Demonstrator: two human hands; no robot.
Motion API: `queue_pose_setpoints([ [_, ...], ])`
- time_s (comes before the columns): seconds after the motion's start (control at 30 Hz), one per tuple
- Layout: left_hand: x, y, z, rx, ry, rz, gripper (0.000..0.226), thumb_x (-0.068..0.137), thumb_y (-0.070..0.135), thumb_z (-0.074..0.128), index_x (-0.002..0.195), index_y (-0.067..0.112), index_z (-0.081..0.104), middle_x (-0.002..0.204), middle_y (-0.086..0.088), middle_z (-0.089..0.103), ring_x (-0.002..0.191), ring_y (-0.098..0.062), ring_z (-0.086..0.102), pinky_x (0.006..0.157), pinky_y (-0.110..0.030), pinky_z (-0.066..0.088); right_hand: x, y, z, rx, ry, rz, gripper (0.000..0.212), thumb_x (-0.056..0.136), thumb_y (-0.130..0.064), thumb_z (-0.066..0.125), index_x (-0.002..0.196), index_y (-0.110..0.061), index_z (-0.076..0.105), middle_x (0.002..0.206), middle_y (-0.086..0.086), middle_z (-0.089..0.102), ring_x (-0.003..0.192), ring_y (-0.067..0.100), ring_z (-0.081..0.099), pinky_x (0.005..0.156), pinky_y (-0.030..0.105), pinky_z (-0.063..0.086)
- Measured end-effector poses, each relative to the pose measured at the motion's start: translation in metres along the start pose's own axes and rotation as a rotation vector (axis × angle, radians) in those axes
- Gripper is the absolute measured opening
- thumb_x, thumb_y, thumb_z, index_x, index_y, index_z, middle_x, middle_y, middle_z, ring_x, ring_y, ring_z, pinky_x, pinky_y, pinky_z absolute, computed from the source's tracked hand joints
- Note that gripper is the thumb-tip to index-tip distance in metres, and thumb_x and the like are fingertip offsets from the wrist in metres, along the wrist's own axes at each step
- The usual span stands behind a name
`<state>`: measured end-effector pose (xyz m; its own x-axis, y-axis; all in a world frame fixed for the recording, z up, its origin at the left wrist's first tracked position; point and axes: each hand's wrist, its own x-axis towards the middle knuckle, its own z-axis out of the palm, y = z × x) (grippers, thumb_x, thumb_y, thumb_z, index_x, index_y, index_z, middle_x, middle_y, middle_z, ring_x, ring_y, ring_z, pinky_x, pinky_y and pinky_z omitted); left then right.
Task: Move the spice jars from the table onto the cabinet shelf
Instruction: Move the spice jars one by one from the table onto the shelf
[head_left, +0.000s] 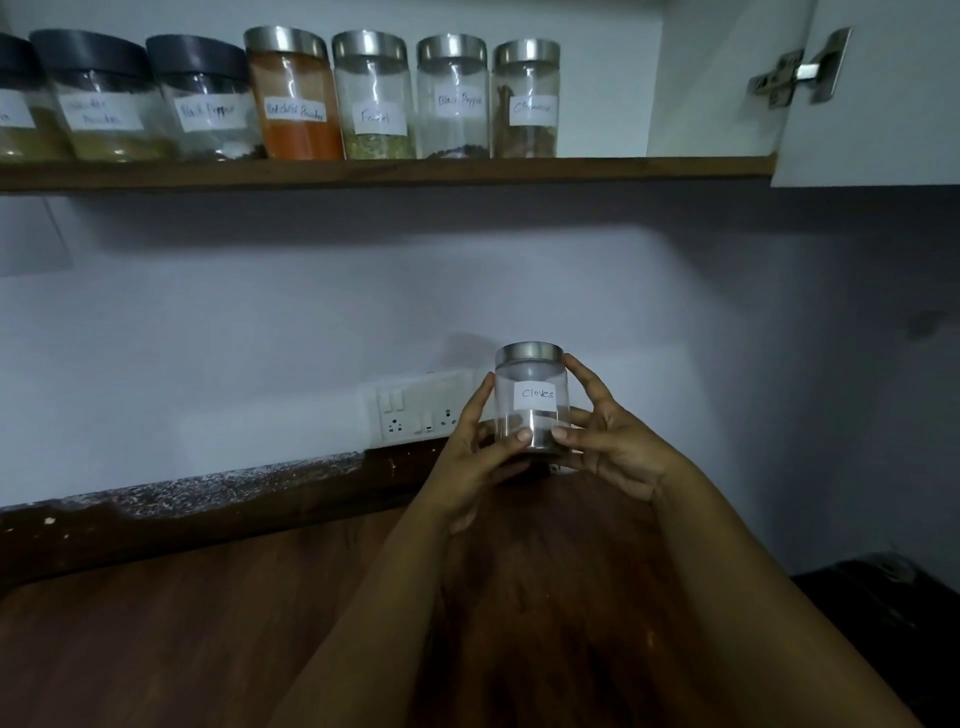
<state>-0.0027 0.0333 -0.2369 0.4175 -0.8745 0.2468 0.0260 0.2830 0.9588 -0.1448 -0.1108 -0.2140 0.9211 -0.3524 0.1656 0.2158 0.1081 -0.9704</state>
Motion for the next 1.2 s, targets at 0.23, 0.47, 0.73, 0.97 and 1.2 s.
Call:
queue_pose_setpoints([
  [0.23, 0.037, 0.042, 0.048, 0.262, 0.123, 0.214, 0.083, 0.069, 0.049, 0.077, 0.140, 0.056, 0.032, 0.137, 0.012, 0.049, 0.117, -0.004, 0.054, 0.084, -0.020, 0.048, 0.005, -0.072, -0.019, -0.321, 0.120, -0.103, 0.100, 0.072, -0.027, 0.081, 0.145, -0.057, 0.020, 0.135, 0.002, 0.057, 0.118, 0.021, 0.062, 0.099, 0.039, 0.052],
  [0.47, 0.084, 0.143, 0.099, 0.512, 0.274, 0.734, 0.066, 0.084, 0.041, 0.069, 0.142, 0.042, 0.038, 0.132, 0.012, 0.042, 0.118, 0.012, 0.047, 0.090, -0.010, 0.048, 0.016, -0.195, -0.024, -0.368, 0.103, -0.460, 0.097, 0.076, -0.023, 0.078, 0.150, -0.046, 0.019, 0.135, -0.005, 0.056, 0.118, 0.009, 0.060, 0.090, 0.026, 0.056],
  [0.73, 0.166, 0.229, 0.112, 0.767, 0.413, 0.819, 0.053, 0.094, 0.026, 0.061, 0.145, 0.025, 0.043, 0.137, -0.003, 0.054, 0.122, -0.016, 0.055, 0.098, -0.038, 0.050, 0.094, -0.297, -0.052, -0.472, 0.075, -0.425, 0.088, 0.087, -0.012, 0.071, 0.154, -0.017, 0.014, 0.148, 0.005, 0.043, 0.133, 0.023, 0.046, 0.114, 0.042, 0.036],
  [0.97, 0.177, 0.188, 0.060, 1.457, 0.838, 0.996, 0.014, 0.093, 0.014, 0.054, 0.086, 0.005, 0.062, 0.087, -0.009, 0.055, 0.074, -0.023, 0.052, 0.064, -0.040, 0.049, 0.135, -0.307, -0.095, -0.959, 0.235, -0.118, 0.098, 0.078, -0.039, 0.079, 0.150, -0.008, 0.020, 0.145, 0.006, 0.046, 0.129, 0.026, 0.048, 0.110, 0.044, 0.040],
  [1.2, 0.193, 0.188, 0.066, 1.412, 1.009, 1.032, 0.024, 0.091, 0.013, 0.056, 0.067, 0.008, 0.053, 0.066, -0.006, 0.048, 0.062, -0.022, 0.042, 0.056, -0.035, 0.035, 0.158, -0.304, -0.086, -1.060, 0.289, -0.128, 0.093, 0.082, -0.040, 0.075, 0.147, -0.003, 0.020, 0.144, 0.013, 0.043, 0.129, 0.029, 0.045, 0.108, 0.043, 0.039],
])
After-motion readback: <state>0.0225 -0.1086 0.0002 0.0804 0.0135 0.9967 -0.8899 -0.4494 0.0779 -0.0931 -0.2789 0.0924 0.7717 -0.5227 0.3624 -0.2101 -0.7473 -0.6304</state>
